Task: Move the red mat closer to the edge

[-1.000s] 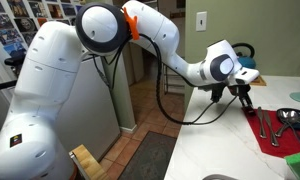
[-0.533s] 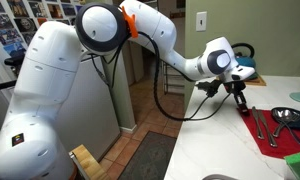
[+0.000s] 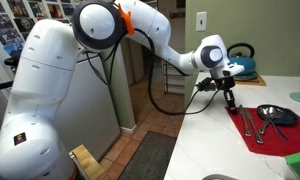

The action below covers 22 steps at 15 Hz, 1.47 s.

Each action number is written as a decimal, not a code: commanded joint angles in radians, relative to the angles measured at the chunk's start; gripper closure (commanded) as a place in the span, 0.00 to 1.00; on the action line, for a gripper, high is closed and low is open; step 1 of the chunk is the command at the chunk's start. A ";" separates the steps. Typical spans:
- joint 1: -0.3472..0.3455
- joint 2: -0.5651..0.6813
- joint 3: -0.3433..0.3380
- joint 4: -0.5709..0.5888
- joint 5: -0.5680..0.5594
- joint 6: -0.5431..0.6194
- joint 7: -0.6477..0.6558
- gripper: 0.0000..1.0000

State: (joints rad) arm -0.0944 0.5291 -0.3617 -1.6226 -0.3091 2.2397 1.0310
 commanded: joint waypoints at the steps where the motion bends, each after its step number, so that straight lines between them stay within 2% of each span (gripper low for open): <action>1: 0.008 -0.050 0.041 -0.063 0.022 -0.054 -0.018 1.00; 9: 0.025 -0.118 0.103 -0.115 0.063 -0.100 0.015 1.00; 15: 0.028 -0.123 0.144 -0.096 0.180 -0.154 0.064 1.00; 22: 0.015 -0.102 0.161 -0.071 0.276 -0.118 0.136 1.00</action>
State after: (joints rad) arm -0.0679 0.4201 -0.2154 -1.6958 -0.0932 2.1117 1.1384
